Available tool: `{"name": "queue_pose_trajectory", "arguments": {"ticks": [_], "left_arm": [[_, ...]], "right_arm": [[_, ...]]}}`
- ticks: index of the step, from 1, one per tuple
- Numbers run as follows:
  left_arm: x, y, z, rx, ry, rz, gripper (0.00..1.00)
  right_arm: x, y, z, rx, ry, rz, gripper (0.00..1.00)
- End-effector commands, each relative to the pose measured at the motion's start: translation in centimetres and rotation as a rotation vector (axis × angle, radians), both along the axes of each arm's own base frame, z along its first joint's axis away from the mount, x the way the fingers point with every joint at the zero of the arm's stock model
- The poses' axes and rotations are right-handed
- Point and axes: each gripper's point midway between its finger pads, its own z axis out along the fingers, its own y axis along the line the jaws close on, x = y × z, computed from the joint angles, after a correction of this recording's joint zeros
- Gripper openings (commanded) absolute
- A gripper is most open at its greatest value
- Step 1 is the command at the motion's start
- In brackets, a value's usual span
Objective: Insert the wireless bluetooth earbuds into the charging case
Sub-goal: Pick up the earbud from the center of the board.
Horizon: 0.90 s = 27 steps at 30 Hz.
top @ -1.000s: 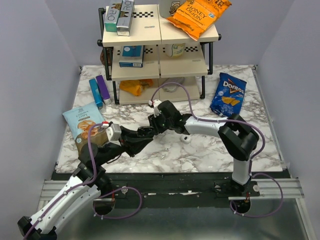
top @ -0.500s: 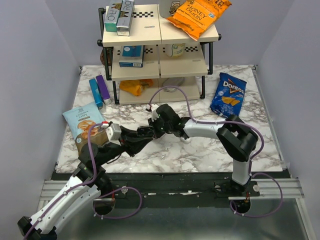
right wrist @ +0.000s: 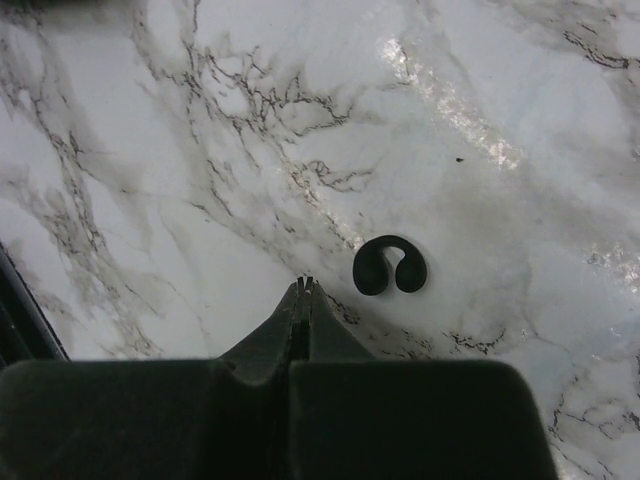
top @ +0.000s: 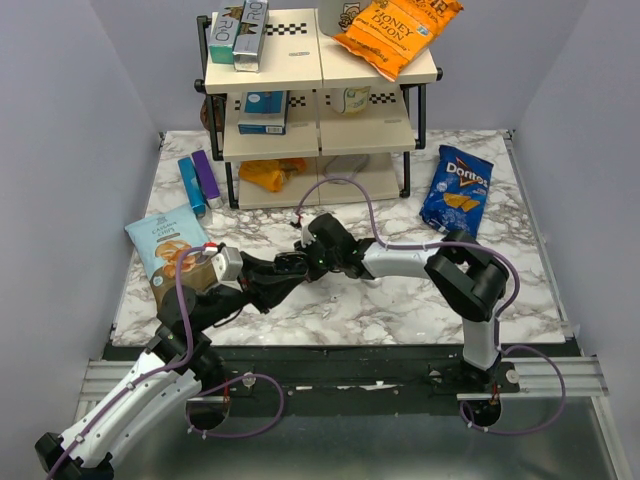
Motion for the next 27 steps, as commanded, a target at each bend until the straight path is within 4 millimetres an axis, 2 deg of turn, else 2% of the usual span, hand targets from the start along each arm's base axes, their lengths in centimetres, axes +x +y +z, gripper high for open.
{"name": "queue_pose_trajectory", "arguments": {"ticks": [1, 4, 11, 23, 27], "left_arm": [[0.0, 0.0, 0.5, -0.011, -0.006, 0.005, 0.0], [0.0, 0.0, 0.5, -0.012, -0.004, 0.006, 0.0], [0.1, 0.0, 0.5, -0.011, -0.004, 0.009, 0.0], [0.1, 0.0, 0.5, -0.015, 0.001, 0.008, 0.0], [0.1, 0.0, 0.5, -0.013, 0.001, 0.01, 0.0]], "right_arm": [[1.0, -0.8, -1.8, -0.059, 0.006, -0.064, 0.01], [1.6, -1.6, -2.4, -0.078, 0.009, -0.101, 0.01], [2.6, -3.2, -2.2, -0.094, -0.017, -0.16, 0.01], [4.0, -6.4, -2.9, -0.134, -0.033, -0.25, 0.01], [4.2, -7.0, -2.3, -0.129, -0.053, -0.257, 0.01]]}}
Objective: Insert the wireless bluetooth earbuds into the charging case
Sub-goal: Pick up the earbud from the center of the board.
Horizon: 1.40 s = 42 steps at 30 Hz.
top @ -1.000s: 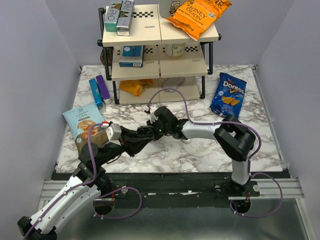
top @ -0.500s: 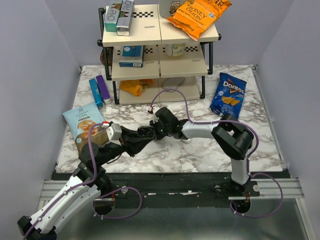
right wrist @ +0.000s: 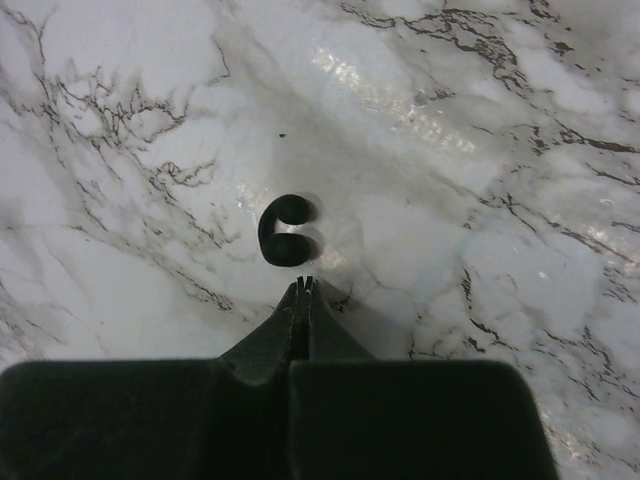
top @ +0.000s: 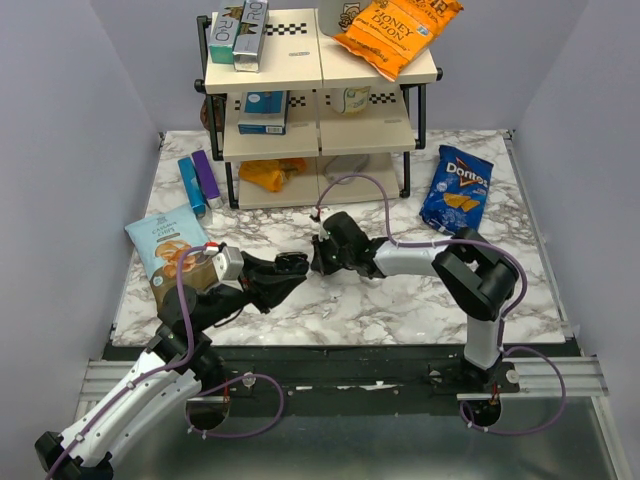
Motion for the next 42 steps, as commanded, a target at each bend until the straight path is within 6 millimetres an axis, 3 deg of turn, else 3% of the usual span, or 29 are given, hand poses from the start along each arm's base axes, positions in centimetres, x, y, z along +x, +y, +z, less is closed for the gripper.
{"name": "queue_pose_trajectory", "arguments": {"ticks": [1, 3, 9, 13, 17, 27, 42], "left_arm": [[0.1, 0.1, 0.5, -0.015, -0.003, 0.008, 0.0], [0.1, 0.1, 0.5, -0.016, -0.002, 0.009, 0.0], [0.0, 0.0, 0.6, -0.022, -0.004, 0.002, 0.0], [-0.1, 0.0, 0.7, -0.024, -0.006, -0.001, 0.0], [-0.1, 0.1, 0.7, -0.025, -0.008, 0.0, 0.0], [0.0, 0.0, 0.6, -0.02, -0.003, 0.002, 0.0], [0.1, -0.1, 0.4, -0.011, 0.002, 0.002, 0.0]], "right_arm": [[0.4, -2.3, -0.3, -0.053, -0.028, -0.05, 0.0], [0.1, -2.3, 0.2, -0.039, -0.039, -0.035, 0.01], [-0.1, -0.5, 4.0, 0.066, -0.098, 0.042, 0.2], [-0.4, 1.0, 4.5, 0.084, -0.088, 0.119, 0.33], [-0.6, 2.2, 4.7, 0.104, -0.074, 0.167, 0.39], [-0.1, 3.7, 3.1, 0.069, -0.022, 0.206, 0.41], [0.3, 3.0, 0.9, 0.006, 0.002, 0.169, 0.44]]}}
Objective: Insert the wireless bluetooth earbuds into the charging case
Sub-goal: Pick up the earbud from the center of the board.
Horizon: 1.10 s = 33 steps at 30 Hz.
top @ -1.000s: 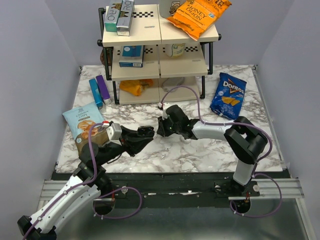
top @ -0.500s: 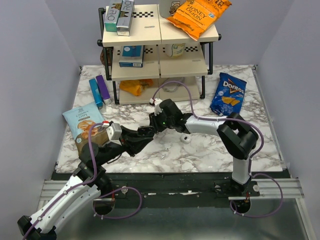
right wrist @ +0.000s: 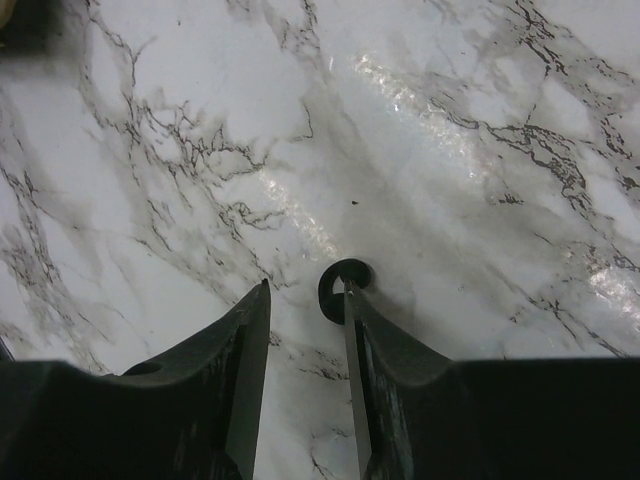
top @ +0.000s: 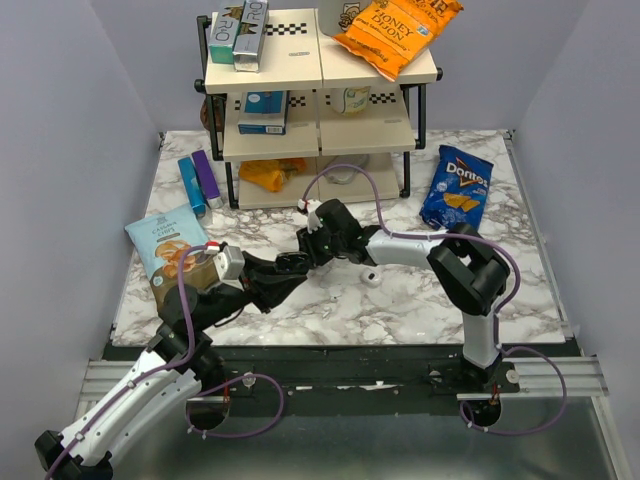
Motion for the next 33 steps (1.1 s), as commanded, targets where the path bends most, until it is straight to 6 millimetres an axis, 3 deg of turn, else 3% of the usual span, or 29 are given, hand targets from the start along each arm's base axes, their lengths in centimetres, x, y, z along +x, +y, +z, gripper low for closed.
{"name": "queue_pose_trajectory", "arguments": {"ticks": [1, 17, 28, 33], "left_arm": [[0.1, 0.0, 0.5, -0.011, -0.002, 0.005, 0.0], [0.0, 0.0, 0.5, -0.014, -0.002, 0.006, 0.0], [0.0, 0.0, 0.5, -0.019, 0.0, 0.007, 0.0], [0.0, 0.0, 0.5, -0.02, 0.0, 0.005, 0.0]], "right_arm": [[0.0, 0.0, -1.3, -0.04, 0.004, 0.002, 0.44], [0.6, -1.5, -2.6, -0.101, -0.001, -0.06, 0.47], [1.2, -1.8, -2.4, -0.113, -0.02, -0.086, 0.4], [0.8, -1.4, -0.3, -0.058, -0.061, -0.048, 0.48]]}}
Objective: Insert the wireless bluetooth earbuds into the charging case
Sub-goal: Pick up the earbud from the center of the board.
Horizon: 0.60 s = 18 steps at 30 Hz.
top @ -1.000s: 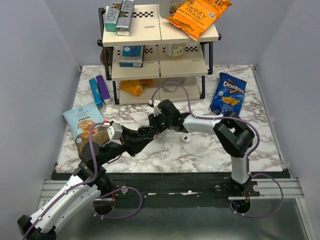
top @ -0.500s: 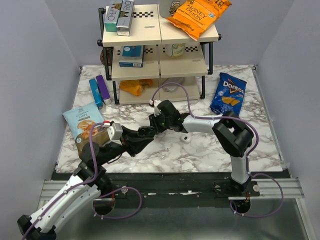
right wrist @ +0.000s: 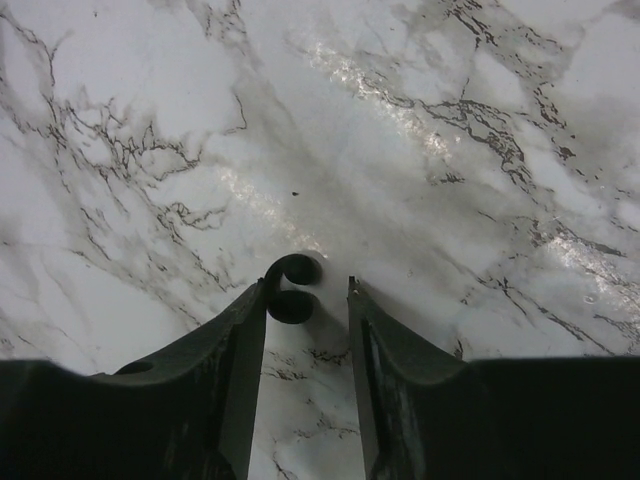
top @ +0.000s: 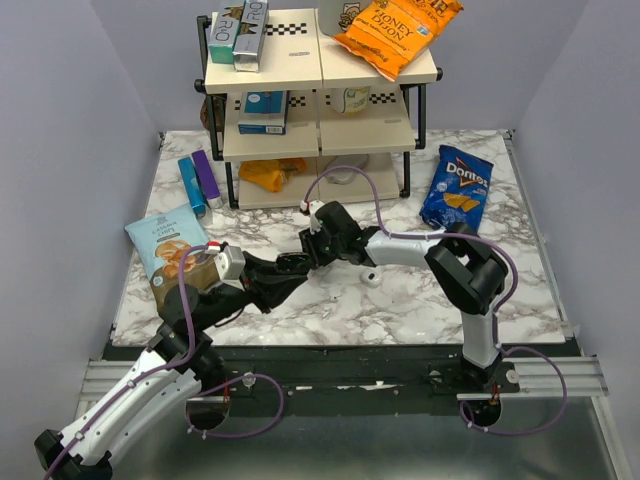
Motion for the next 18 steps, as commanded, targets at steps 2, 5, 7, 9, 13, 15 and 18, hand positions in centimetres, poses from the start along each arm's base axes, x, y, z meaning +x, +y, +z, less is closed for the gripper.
{"name": "queue_pose_trajectory", "arguments": {"ticks": [2, 5, 7, 9, 13, 15, 18], "left_arm": [[0.0, 0.1, 0.6, -0.024, -0.006, 0.01, 0.0], [0.0, 0.1, 0.8, -0.03, -0.012, 0.009, 0.0], [0.0, 0.1, 0.7, -0.032, -0.009, 0.008, 0.0], [-0.1, 0.1, 0.8, -0.033, -0.01, 0.007, 0.0], [-0.1, 0.1, 0.8, -0.032, -0.01, 0.005, 0.0], [-0.1, 0.1, 0.8, -0.032, -0.011, 0.004, 0.0], [-0.2, 0.0, 0.8, -0.029, -0.01, 0.0, 0.0]], "right_arm": [[-0.5, 0.0, 1.7, 0.029, -0.047, 0.036, 0.53], [-0.8, 0.3, 3.0, 0.056, -0.054, 0.045, 0.55], [-1.1, 0.7, 3.6, 0.076, -0.059, 0.056, 0.55], [-1.5, 1.1, 3.9, 0.085, -0.055, 0.062, 0.55], [-2.5, 2.4, 3.9, 0.106, -0.033, 0.099, 0.55], [-2.9, 2.8, 3.5, 0.105, -0.013, 0.113, 0.55], [-3.0, 3.0, 2.6, 0.094, 0.014, 0.11, 0.54]]}}
